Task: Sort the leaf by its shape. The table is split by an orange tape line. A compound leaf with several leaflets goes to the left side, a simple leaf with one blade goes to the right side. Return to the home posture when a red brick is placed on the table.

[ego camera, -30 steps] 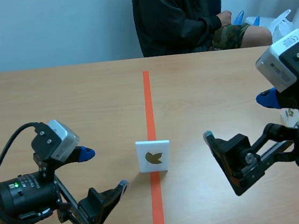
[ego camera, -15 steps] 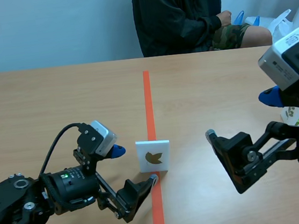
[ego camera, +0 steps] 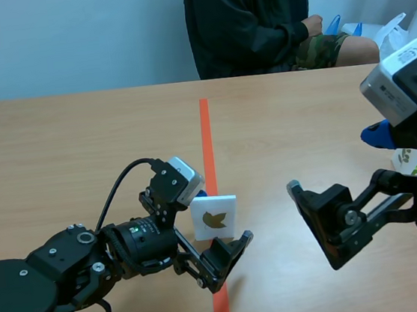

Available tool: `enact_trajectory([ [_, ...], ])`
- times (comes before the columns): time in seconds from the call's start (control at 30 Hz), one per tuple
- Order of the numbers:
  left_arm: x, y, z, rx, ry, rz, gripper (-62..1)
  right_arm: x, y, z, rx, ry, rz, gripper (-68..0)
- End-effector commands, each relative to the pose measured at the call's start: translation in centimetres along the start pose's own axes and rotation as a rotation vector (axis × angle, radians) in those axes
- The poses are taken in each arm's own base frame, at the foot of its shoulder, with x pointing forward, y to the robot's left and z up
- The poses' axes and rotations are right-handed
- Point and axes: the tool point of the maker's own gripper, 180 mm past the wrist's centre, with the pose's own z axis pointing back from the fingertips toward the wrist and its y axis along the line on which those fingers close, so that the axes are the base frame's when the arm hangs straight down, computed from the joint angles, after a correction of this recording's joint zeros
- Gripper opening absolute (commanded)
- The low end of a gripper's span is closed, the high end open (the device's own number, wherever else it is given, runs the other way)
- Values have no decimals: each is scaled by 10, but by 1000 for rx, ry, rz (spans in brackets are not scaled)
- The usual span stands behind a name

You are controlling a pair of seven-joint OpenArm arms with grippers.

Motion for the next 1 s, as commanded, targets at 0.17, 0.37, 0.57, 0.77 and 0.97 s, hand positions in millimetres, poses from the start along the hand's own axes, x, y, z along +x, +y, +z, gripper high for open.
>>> enact_trajectory([
  [0.17,5,12,0,22,-29,6,-128,8,-8,-1,-23,-26,17,4],
  [0.37,6,12,-1,28,-30,6,-338,8,-8,-1,-23,-26,17,4],
  [0.57,4,12,-1,29,-22,6,-450,8,-8,-1,-23,-27,17,4],
  [0.77,5,12,-1,26,-23,7,-535,8,-8,-1,-23,-26,17,4],
  [0.97,16,8,-2,7,-20,-16,-558,8,-8,-1,-23,-25,17,4],
])
